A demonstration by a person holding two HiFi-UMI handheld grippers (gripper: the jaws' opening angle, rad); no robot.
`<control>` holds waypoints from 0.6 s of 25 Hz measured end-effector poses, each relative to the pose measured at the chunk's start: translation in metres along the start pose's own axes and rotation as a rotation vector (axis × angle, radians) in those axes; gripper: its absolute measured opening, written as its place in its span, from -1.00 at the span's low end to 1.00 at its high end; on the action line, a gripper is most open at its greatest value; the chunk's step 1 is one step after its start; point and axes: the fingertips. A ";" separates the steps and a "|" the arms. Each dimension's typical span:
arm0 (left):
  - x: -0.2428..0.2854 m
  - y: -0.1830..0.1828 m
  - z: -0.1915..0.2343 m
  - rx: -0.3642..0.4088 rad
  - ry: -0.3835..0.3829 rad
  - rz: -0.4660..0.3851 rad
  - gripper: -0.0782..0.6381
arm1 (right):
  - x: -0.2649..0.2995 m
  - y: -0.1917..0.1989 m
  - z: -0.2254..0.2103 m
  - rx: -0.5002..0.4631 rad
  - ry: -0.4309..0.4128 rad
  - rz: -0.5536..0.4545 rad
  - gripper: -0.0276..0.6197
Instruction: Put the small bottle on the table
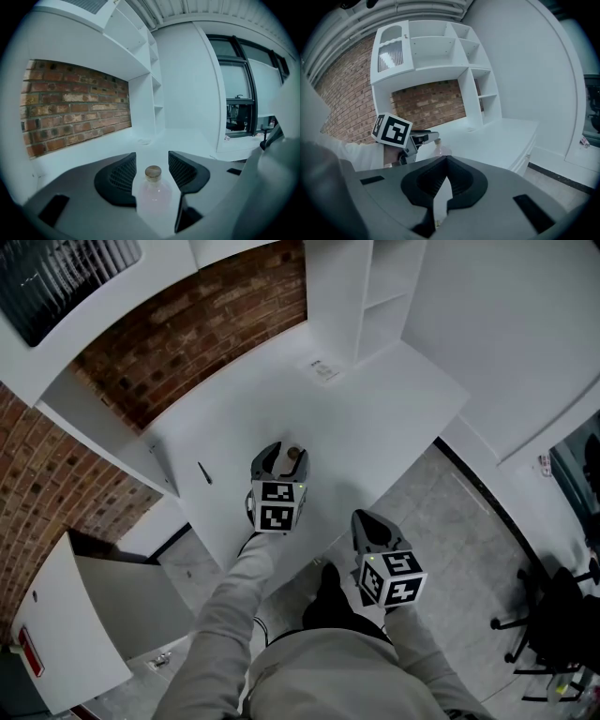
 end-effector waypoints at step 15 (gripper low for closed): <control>-0.097 0.005 -0.010 -0.061 0.044 -0.064 -0.56 | -0.015 -0.001 0.026 -0.030 -0.020 -0.033 -0.83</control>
Point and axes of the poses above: the fingertips, and each gripper's own axes: x forward along the fingers, z to its left, y out of its underside, and after that the axes turned 6 degrees about y, right-handed
